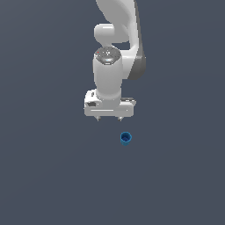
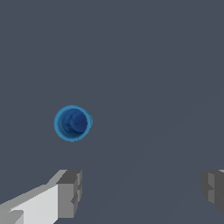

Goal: Pick up the object and move it to a goal position.

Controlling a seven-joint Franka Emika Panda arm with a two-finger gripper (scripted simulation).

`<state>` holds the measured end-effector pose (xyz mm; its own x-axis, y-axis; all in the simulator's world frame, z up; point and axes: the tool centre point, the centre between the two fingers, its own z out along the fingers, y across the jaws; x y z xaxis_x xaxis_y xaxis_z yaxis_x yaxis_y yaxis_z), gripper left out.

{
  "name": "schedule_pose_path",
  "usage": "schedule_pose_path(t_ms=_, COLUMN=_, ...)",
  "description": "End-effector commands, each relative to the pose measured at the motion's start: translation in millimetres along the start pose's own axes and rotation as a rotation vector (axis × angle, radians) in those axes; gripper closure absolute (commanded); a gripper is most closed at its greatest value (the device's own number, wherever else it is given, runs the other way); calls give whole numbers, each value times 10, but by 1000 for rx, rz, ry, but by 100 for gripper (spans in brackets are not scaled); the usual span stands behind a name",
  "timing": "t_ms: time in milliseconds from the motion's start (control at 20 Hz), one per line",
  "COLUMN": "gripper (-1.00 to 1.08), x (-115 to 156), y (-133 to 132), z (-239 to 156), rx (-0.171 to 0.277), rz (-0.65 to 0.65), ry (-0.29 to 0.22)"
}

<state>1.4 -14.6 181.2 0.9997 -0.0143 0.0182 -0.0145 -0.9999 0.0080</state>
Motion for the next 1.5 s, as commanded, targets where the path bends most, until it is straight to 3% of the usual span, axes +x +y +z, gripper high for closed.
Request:
schedule_pose_path(t_ms=0, gripper=-92, x=0, y=0, z=0, rx=0, rz=0, ry=0)
schedule_pose_path(t_ms=400, gripper=-92, x=15, y=-213, z=2, rx=-10, rz=-58, ry=-11)
schedule_pose_path(t_ms=750, gripper=-92, x=25, y=-230, z=25, rx=-9, rz=-47, ry=-11)
schedule_pose_path(t_ms=1450, gripper=-92, x=175, y=-525, z=429, rx=2, rz=146, ry=-15)
